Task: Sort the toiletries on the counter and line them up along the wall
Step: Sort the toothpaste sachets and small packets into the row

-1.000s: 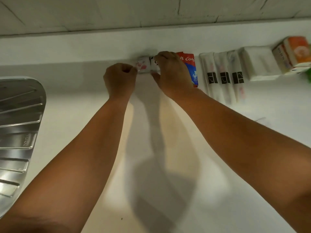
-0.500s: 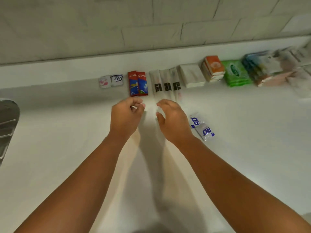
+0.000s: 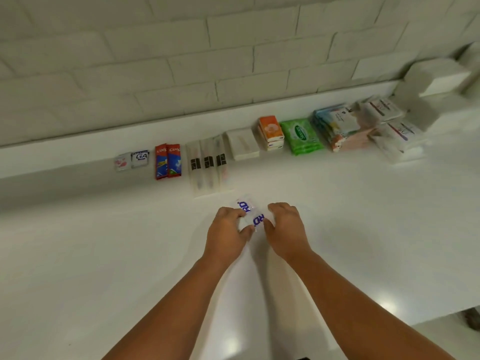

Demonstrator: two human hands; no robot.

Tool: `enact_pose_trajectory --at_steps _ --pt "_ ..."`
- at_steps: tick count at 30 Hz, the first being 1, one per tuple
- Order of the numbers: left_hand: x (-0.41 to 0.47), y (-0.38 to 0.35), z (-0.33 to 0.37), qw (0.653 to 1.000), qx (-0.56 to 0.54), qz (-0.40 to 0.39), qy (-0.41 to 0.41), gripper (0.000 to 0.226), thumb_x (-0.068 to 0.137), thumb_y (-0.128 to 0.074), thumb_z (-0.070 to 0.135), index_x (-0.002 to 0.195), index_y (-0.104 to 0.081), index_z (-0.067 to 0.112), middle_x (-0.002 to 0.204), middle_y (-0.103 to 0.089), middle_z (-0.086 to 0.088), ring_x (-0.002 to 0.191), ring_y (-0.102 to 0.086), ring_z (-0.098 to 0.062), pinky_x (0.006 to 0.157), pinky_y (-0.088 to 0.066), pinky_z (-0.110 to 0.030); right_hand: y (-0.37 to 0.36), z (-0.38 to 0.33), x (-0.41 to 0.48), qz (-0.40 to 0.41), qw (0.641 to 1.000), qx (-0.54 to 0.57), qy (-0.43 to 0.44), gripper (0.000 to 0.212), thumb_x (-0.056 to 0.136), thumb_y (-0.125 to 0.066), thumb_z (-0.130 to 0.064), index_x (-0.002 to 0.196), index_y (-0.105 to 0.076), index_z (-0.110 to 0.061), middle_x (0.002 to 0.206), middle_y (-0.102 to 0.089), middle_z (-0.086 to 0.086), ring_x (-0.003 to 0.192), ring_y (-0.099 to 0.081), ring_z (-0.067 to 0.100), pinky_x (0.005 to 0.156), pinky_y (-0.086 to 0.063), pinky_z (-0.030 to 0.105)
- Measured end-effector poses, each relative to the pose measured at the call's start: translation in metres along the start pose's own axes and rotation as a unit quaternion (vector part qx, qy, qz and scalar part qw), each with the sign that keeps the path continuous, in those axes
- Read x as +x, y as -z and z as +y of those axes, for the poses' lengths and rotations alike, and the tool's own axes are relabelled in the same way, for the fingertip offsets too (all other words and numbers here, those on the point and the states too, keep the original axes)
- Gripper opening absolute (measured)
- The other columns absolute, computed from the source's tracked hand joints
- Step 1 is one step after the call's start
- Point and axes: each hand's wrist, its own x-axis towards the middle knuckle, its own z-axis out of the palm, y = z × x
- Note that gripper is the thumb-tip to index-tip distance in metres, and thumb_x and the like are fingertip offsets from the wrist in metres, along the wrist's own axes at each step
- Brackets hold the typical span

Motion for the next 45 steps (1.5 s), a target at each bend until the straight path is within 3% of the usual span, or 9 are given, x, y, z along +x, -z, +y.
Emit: enact_pose_trajectory --at_steps 3,7,17,20,24,29,35,41,45 --pt "0.001 -0.013 0.007 0.999 0.044 0.008 0.005 0.054 0.082 -0.078 0.038 0.131 -0.062 0.018 0.121 -0.052 -0.003 0.103 -0.059 -0.02 0.087 -0.047 -0.025 -0.002 0.012 0.002 -0.013 0.999 0.029 -0.014 0.042 0.086 -0.067 -0.028 0.122 -0.062 -0.008 0.118 -0.06 0.009 0.111 -0.051 0.028 0.097 -0.043 0.033" --pt "0.002 -0.022 0.007 0.997 0.065 0.032 0.007 0.056 0.082 -0.079 0.04 0.131 -0.063 0.018 0.116 -0.053 -0.004 0.105 -0.057 -0.022 0.087 -0.049 -0.029 -0.003 0.017 0.004 -0.031 0.999 0.038 0.009 0.043 0.083 -0.072 -0.036 0.119 -0.066 -0.015 0.111 -0.058 0.003 0.107 -0.049 0.022 0.094 -0.041 0.027" --pt "-0.016 -0.029 0.01 0.997 0.016 0.064 0.026 0.052 0.079 -0.081 0.03 0.127 -0.063 0.024 0.118 -0.051 0.004 0.108 -0.055 -0.012 0.089 -0.041 -0.018 -0.004 0.016 0.011 -0.055 0.997 0.049 0.016 0.014 0.082 -0.069 -0.021 0.095 -0.068 -0.028 0.106 -0.063 -0.006 0.104 -0.049 0.021 0.087 -0.041 0.028" --pt "-0.026 -0.026 0.01 0.997 -0.024 0.07 0.022 0.053 0.083 -0.078 0.026 0.132 -0.06 0.025 0.118 -0.05 0.008 0.095 -0.057 -0.007 0.084 -0.047 -0.019 -0.003 0.013 0.01 -0.076 0.996 0.047 0.028 0.01 0.086 -0.065 -0.023 0.093 -0.065 -0.03 0.097 -0.068 -0.011 0.102 -0.054 0.018 0.086 -0.043 0.032" --pt "-0.034 -0.011 0.01 0.992 -0.078 0.099 0.019 0.035 0.086 -0.077 0.023 0.119 -0.067 0.025 0.11 -0.057 0.012 0.074 -0.059 -0.008 0.073 -0.044 -0.011 0.004 0.01 0.015 -0.098 0.985 0.141 0.023 0.012 0.086 -0.062 -0.017 0.088 -0.062 -0.028 0.078 -0.064 -0.013 0.077 -0.062 0.015 0.078 -0.053 0.038" --pt "-0.036 0.021 0.002 0.988 -0.106 0.113 -0.006 0.03 0.089 -0.074 0.024 0.118 -0.067 0.029 0.11 -0.063 0.018 0.082 -0.06 -0.002 0.072 -0.045 -0.009 0.008 -0.015 0.018 -0.095 0.975 0.181 0.093 0.024 0.088 -0.056 -0.003 0.098 -0.07 -0.021 0.102 -0.067 -0.004 0.091 -0.062 0.015 0.084 -0.05 0.026" --pt "-0.038 0.067 -0.024 0.994 -0.063 0.09 -0.009 0.009 0.092 -0.071 0.021 0.097 -0.076 0.025 0.089 -0.071 0.014 0.075 -0.061 -0.004 0.068 -0.044 -0.014 -0.004 -0.07 0.012 -0.125 0.959 0.17 0.188 0.028 0.09 -0.055 0.003 0.104 -0.07 -0.016 0.101 -0.065 -0.005 0.094 -0.061 0.008 0.086 -0.047 0.015" --pt "-0.039 0.113 -0.068 0.994 -0.086 0.057 0.044 0.008 0.092 -0.07 0.02 0.097 -0.076 0.023 0.077 -0.071 0.012 0.073 -0.062 -0.006 0.064 -0.046 -0.014 -0.039 -0.128 0.021 -0.104 0.958 0.246 0.107 0.032 0.091 -0.055 0.002 0.109 -0.068 -0.021 0.11 -0.067 -0.007 0.1 -0.063 0.005 0.089 -0.05 0.017" --pt "-0.035 0.148 -0.099 0.991 -0.11 0.043 0.054 0.013 0.09 -0.073 0.018 0.098 -0.075 0.029 0.078 -0.067 0.028 0.074 -0.06 0.005 0.068 -0.045 -0.007 -0.068 -0.17 0.032 -0.128 0.953 0.257 0.091 0.032 0.093 -0.057 -0.003 0.112 -0.066 -0.026 0.112 -0.066 -0.011 0.098 -0.063 0.003 0.082 -0.052 0.011"
